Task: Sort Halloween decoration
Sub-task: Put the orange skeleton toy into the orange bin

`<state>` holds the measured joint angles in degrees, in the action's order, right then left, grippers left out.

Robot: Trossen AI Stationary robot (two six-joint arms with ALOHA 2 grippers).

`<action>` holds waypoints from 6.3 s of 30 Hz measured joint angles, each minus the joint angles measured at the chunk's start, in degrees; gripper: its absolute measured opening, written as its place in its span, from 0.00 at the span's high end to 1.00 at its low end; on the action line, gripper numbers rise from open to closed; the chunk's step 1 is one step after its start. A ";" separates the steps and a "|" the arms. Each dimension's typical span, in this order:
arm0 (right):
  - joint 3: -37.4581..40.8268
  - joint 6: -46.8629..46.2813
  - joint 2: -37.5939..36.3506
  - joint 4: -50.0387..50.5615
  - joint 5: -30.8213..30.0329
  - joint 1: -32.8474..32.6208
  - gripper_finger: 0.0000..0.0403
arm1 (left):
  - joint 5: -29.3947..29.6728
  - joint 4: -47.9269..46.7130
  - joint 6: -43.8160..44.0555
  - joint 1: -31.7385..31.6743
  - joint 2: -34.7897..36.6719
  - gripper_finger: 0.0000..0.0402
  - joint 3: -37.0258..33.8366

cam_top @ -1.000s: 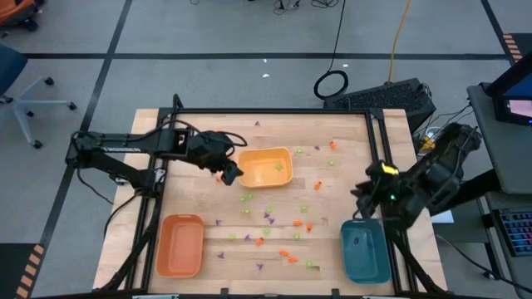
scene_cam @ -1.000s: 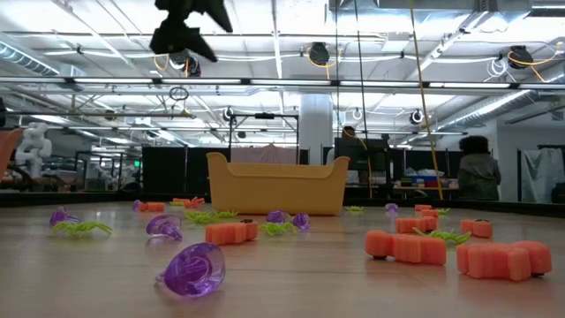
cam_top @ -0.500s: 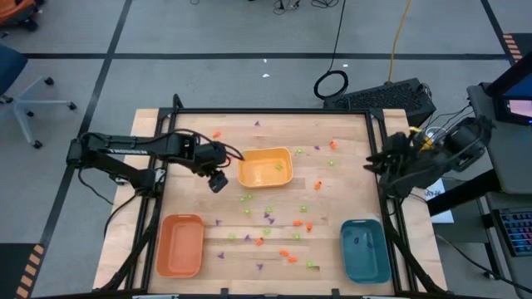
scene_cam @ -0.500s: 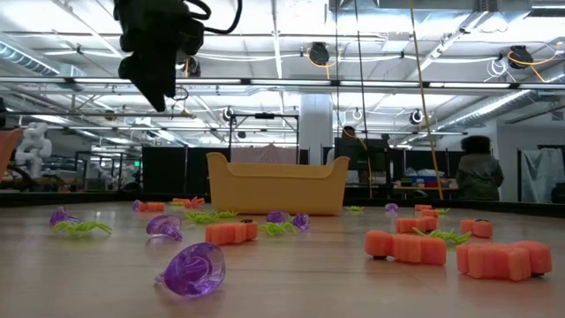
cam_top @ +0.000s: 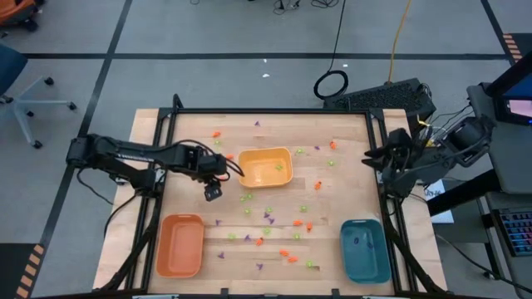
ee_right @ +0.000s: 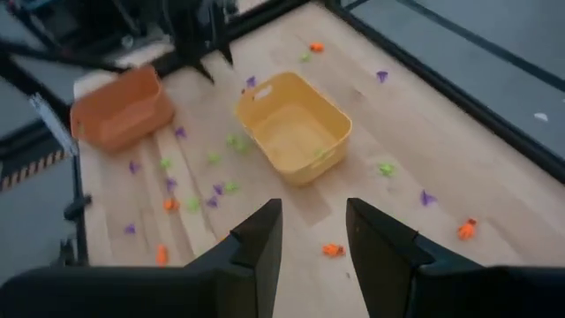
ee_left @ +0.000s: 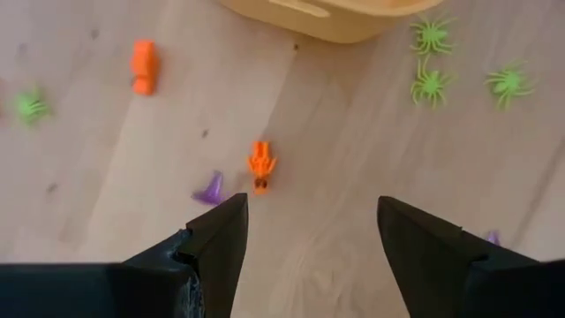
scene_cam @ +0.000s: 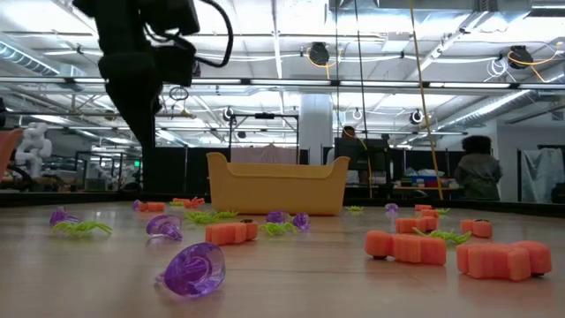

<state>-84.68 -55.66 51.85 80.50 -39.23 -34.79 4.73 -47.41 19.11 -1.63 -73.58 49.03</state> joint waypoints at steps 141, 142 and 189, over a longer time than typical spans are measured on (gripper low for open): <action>0.04 6.01 14.60 -22.83 -4.00 5.97 0.71 | 0.31 28.99 -1.48 8.41 -14.61 0.60 -8.69; 0.04 6.01 14.60 -22.77 -4.00 5.97 0.71 | 0.52 29.03 -1.46 8.41 -14.87 0.62 -8.67; 0.04 5.49 14.58 -20.29 -4.06 5.97 0.71 | -4.41 24.88 5.91 8.96 -0.26 0.97 -6.27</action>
<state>-84.64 -50.17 66.43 60.20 -43.29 -28.82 0.32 -22.53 25.02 7.33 -73.85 42.76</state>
